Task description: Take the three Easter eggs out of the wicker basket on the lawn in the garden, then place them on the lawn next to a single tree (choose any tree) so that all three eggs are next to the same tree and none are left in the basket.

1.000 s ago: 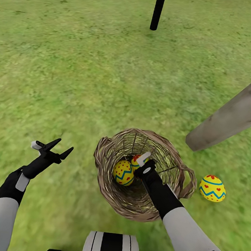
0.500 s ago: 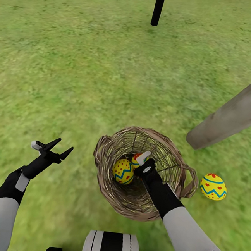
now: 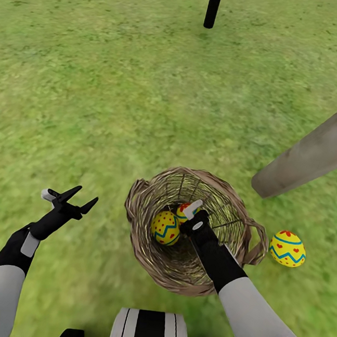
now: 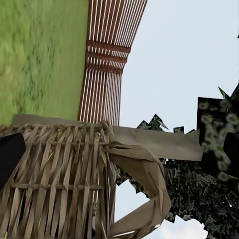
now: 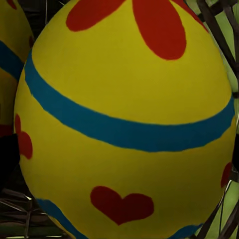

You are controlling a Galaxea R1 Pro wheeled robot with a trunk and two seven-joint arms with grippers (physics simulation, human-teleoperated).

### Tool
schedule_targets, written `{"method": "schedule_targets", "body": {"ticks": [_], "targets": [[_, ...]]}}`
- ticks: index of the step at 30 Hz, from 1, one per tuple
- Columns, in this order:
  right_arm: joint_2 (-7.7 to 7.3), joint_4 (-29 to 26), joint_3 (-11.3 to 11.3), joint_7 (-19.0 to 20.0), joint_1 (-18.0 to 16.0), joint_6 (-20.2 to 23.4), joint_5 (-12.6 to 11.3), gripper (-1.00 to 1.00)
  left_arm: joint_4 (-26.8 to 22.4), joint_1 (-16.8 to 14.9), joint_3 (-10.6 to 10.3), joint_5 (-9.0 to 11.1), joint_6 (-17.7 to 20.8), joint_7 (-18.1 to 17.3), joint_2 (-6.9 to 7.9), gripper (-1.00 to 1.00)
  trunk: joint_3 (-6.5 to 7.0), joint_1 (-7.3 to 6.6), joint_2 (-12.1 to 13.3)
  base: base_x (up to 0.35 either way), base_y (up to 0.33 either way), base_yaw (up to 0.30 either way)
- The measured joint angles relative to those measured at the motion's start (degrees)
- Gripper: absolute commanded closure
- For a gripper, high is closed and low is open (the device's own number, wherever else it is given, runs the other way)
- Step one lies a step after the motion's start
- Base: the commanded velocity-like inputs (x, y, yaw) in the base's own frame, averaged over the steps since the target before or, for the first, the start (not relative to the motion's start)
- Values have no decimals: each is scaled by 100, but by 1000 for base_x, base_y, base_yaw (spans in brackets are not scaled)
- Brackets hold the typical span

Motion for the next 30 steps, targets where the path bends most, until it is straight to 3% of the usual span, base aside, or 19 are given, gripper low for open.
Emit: {"method": "schedule_targets", "body": {"ticks": [17,30], "targets": [[0,99,1,4,-2,-1,-8,100,-1,-1,-2,-1,0,-4,0,-100,44,-5,3,0,0,0],[0,55,-2,7,6,23,-71,100,-3,0,-25,-5,8,0,0,-100,331,-38,20,0,0,0]]}}
